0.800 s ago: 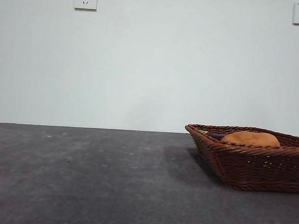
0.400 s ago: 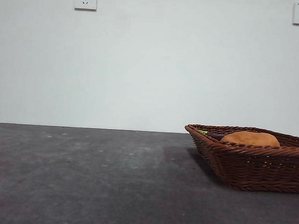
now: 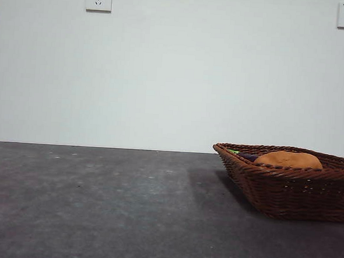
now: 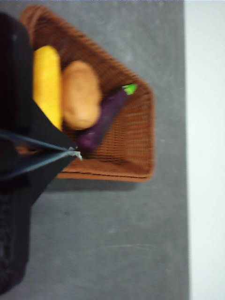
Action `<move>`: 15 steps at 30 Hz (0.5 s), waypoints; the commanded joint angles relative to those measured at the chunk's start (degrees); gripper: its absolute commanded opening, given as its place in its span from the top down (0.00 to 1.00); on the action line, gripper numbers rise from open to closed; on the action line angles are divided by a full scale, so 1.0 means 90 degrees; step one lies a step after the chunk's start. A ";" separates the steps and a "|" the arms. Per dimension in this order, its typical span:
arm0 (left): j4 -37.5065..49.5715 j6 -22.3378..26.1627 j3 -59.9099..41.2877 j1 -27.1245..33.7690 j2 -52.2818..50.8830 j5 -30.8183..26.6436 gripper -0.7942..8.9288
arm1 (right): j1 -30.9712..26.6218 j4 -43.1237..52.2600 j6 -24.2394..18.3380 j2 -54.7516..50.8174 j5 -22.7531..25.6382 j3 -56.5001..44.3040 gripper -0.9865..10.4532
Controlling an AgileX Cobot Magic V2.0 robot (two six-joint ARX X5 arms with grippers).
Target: Help me put the vegetables on the table into the basket
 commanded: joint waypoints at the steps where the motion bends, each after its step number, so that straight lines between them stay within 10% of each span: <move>1: 0.0029 -0.0066 -0.0049 0.0022 0.0002 0.0019 0.92 | -0.0002 0.0129 0.0136 -0.0367 0.0027 -0.0539 0.91; 15: 0.0027 -0.0066 -0.0049 0.0022 0.0029 0.0019 0.92 | -0.0002 0.0168 0.0163 -0.0942 0.0121 -0.1324 0.91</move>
